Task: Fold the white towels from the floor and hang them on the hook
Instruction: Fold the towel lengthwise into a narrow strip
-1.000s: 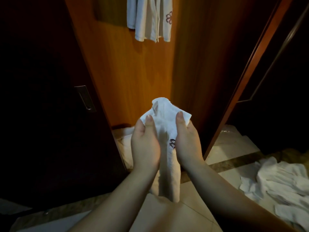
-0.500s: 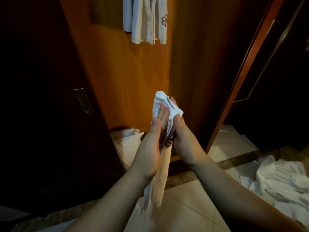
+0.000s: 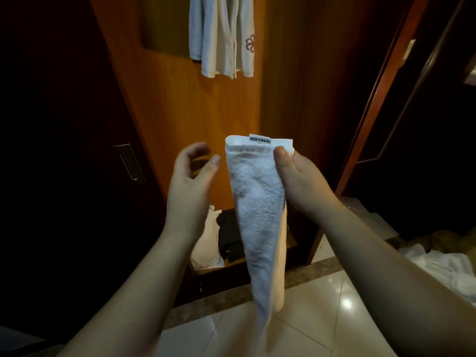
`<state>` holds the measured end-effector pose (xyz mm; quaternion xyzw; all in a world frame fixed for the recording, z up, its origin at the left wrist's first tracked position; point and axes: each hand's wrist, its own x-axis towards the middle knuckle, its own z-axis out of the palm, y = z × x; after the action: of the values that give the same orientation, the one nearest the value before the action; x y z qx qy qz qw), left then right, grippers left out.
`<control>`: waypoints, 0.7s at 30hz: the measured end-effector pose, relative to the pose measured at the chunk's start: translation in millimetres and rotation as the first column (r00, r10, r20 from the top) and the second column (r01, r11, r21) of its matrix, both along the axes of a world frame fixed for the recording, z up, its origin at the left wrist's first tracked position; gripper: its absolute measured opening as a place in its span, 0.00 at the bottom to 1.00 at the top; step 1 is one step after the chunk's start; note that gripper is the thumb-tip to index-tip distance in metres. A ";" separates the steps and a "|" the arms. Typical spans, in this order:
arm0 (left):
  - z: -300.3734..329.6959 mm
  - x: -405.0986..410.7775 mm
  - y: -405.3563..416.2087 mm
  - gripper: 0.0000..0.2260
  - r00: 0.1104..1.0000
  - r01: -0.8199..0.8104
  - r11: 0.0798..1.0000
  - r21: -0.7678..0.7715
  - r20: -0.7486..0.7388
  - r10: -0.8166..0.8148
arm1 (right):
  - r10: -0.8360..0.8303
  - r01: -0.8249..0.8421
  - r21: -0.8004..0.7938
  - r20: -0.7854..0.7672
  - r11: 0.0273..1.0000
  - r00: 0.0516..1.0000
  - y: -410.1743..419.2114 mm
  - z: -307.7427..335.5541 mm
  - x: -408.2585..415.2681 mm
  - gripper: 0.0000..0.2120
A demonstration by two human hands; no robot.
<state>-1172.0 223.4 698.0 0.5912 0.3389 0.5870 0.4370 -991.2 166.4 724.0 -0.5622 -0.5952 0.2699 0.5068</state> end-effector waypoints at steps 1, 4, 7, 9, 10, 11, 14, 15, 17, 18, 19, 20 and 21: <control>3.5 -1.6 5.7 0.17 0.998 0.063 0.998 -0.028 -0.001 -0.063 | 0.020 -0.021 0.008 0.039 1.000 0.999 2.0 6.3 2.5 0.28; 14.7 0.6 15.7 0.28 0.920 0.379 0.903 -0.201 -0.022 -0.391 | 0.063 -0.066 0.025 0.088 0.998 0.994 7.4 24.3 9.5 0.32; 20.5 6.8 13.1 0.25 0.872 0.469 0.861 -0.196 -0.055 -0.487 | 0.092 -0.091 0.040 -0.006 0.995 0.996 9.5 38.5 17.6 0.32; 24.6 15.5 9.0 0.19 0.859 0.498 0.843 -0.205 -0.015 -0.511 | 0.127 -0.124 0.062 -0.062 0.990 0.990 9.7 46.3 23.3 0.32; 26.9 20.0 6.6 0.15 0.857 0.503 0.839 -0.207 -0.008 -0.515 | 0.137 -0.132 0.066 -0.076 0.989 0.988 10.7 48.5 25.6 0.33; 29.8 24.4 4.0 0.13 0.860 0.498 0.843 -0.202 -0.009 -0.510 | 0.141 -0.135 0.067 -0.107 0.989 0.984 12.8 49.3 28.0 0.35; 39.6 35.7 -0.2 0.09 0.888 0.458 0.876 -0.152 0.028 -0.459 | 0.190 -0.175 0.076 -0.480 0.982 0.856 24.8 33.8 41.8 0.39; 45.1 38.0 -0.7 0.08 0.891 0.454 0.877 -0.156 0.066 -0.450 | 0.219 -0.224 0.071 -0.620 0.972 0.753 28.8 22.3 46.0 0.39; 56.9 40.4 1.6 0.05 0.880 0.474 0.860 -0.190 0.142 -0.453 | 0.196 -0.291 0.012 -0.765 0.957 0.613 34.1 -7.2 47.7 0.37; 63.2 40.7 3.9 0.06 0.875 0.482 0.849 -0.214 0.173 -0.453 | 0.170 -0.301 -0.025 -0.780 0.953 0.602 36.4 -23.5 45.8 0.34; 70.5 40.4 6.3 0.06 0.876 0.479 0.843 -0.243 0.186 -0.444 | 0.144 -0.301 -0.059 -0.781 0.952 0.607 38.9 -38.1 43.1 0.31; 77.7 40.0 9.5 0.09 0.888 0.458 0.845 -0.276 0.183 -0.422 | 0.129 -0.302 -0.082 -0.776 0.950 0.618 41.7 -50.3 39.8 0.30; 84.4 39.8 12.7 0.11 0.904 0.427 0.851 -0.306 0.172 -0.392 | 0.132 -0.319 -0.097 -0.772 0.943 0.622 44.0 -59.2 36.5 0.31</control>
<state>-1132.2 236.1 782.4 0.5352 0.2775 0.4433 0.6634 -954.7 210.5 664.8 -0.3722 -0.3616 0.6059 0.6029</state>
